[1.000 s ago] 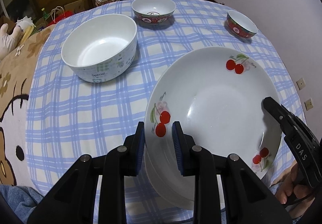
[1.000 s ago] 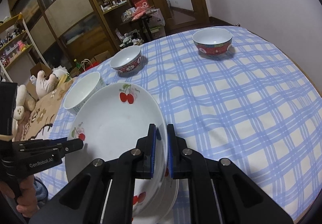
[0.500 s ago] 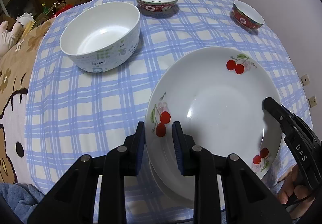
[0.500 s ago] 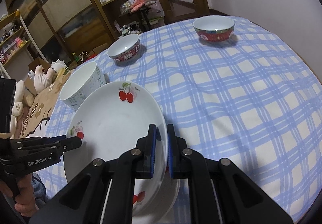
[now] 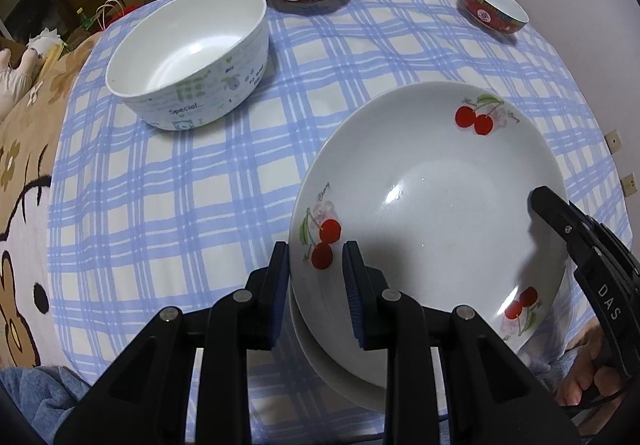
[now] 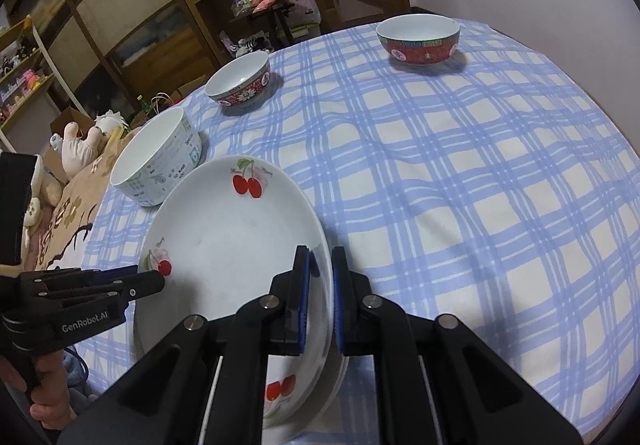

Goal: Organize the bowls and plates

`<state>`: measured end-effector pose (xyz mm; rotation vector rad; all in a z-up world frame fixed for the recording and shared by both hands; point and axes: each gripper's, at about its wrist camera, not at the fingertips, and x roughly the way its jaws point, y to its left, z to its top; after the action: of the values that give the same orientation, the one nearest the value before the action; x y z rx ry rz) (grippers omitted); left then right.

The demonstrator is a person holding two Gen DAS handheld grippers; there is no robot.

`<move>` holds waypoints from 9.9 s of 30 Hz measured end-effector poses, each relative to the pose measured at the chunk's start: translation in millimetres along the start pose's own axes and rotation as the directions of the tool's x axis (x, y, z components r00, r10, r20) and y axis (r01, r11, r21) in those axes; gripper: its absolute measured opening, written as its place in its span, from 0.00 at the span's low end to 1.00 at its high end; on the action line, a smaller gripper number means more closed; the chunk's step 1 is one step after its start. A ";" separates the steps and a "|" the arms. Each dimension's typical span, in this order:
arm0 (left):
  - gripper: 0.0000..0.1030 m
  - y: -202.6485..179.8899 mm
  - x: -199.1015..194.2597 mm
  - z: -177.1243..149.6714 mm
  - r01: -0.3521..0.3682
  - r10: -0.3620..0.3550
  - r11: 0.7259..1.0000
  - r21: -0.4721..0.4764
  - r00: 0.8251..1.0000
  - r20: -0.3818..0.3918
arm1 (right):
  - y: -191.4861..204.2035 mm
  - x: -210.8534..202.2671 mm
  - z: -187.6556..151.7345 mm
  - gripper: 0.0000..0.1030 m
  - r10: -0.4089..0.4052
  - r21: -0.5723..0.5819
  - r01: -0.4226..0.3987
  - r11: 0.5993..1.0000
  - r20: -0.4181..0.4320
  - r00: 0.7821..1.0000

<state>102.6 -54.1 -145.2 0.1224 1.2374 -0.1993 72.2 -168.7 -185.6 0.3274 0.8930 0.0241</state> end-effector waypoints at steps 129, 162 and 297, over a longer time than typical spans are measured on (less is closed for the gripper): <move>0.41 181.3 37.7 117.3 -0.036 0.068 0.957 -0.289 0.992 0.102 | 160.7 160.7 115.3 0.67 0.037 -0.219 -0.053 0.974 -0.075 0.997; 0.13 184.1 48.3 117.7 0.013 0.023 0.936 -0.351 0.995 0.099 | 177.5 173.1 113.1 0.20 0.050 -0.235 -0.080 0.969 -0.128 0.990; 0.55 102.8 62.9 262.2 0.079 -0.069 0.995 -0.053 0.983 0.168 | 80.9 195.7 234.1 0.45 0.010 -0.208 -0.027 0.978 -0.080 0.997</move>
<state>387.0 -11.6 -121.3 0.0080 1.0812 -0.2328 384.6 -124.6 -175.1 0.1392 0.9568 0.1480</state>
